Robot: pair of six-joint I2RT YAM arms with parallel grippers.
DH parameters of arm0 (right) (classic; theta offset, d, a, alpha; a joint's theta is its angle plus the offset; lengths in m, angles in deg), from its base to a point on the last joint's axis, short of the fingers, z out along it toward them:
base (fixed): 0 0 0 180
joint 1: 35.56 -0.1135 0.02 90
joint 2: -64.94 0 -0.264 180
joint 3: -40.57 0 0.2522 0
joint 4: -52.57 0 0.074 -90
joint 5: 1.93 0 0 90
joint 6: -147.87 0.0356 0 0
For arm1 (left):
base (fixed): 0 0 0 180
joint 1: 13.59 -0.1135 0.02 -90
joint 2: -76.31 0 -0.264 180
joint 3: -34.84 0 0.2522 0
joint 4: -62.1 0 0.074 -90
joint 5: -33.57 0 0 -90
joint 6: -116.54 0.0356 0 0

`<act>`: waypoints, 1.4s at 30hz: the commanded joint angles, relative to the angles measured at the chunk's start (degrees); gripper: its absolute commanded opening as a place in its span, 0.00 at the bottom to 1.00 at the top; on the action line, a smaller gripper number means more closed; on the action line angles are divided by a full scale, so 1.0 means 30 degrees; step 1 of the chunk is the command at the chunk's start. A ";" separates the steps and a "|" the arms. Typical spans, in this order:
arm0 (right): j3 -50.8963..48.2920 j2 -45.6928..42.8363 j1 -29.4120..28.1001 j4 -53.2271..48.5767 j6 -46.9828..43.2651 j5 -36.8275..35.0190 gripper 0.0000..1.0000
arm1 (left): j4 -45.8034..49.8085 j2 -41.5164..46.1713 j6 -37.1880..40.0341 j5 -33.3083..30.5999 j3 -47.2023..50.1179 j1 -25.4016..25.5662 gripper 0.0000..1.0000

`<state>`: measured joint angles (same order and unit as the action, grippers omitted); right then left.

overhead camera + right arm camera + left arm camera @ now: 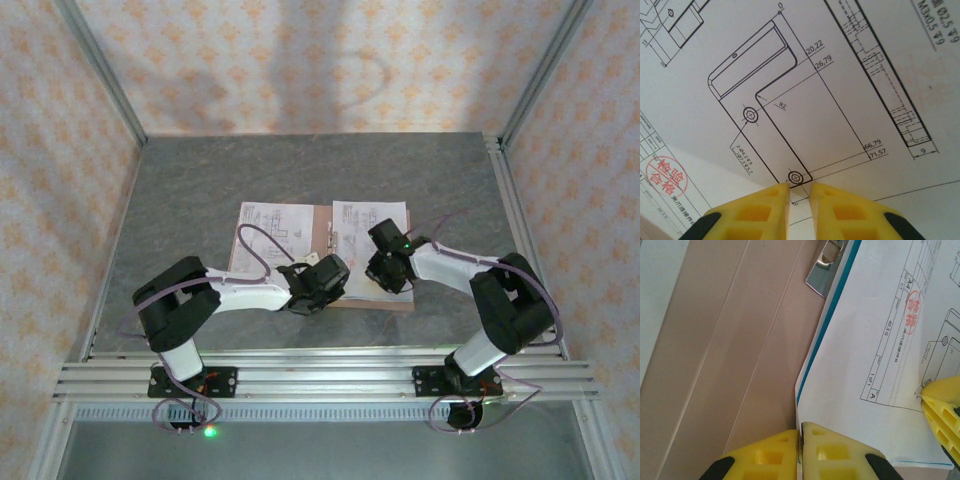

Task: Put the files into the folder

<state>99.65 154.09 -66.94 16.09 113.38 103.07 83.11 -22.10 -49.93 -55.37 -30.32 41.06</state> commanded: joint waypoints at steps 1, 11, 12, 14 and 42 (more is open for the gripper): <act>-0.0634 0.0062 -0.0147 -0.1597 0.0160 -0.0783 0.20 | 0.1016 -0.0072 0.0152 -0.0492 -0.0321 0.0107 0.09; -0.0576 -0.0044 -0.0147 -0.1726 0.0161 -0.0925 0.20 | 0.1854 -0.0014 0.0215 -0.0646 -0.0518 0.0322 0.01; -0.0532 -0.0087 -0.0158 -0.1810 0.0164 -0.0980 0.20 | 0.1805 0.0042 0.0175 -0.0646 -0.0499 0.0328 0.00; -0.0462 -0.0276 -0.0147 -0.2016 0.0116 -0.1154 0.20 | 0.1741 0.0159 0.0143 -0.0624 -0.0421 0.0430 0.00; 0.0686 0.0872 -0.0651 -0.1510 -0.0598 -0.0640 0.23 | 0.3319 0.1980 -0.0205 -0.1985 0.0011 0.0584 0.20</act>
<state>101.48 154.85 -68.42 12.09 112.07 101.72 89.95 -18.21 -50.15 -57.92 -30.87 42.28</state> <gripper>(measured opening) 0.230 0.197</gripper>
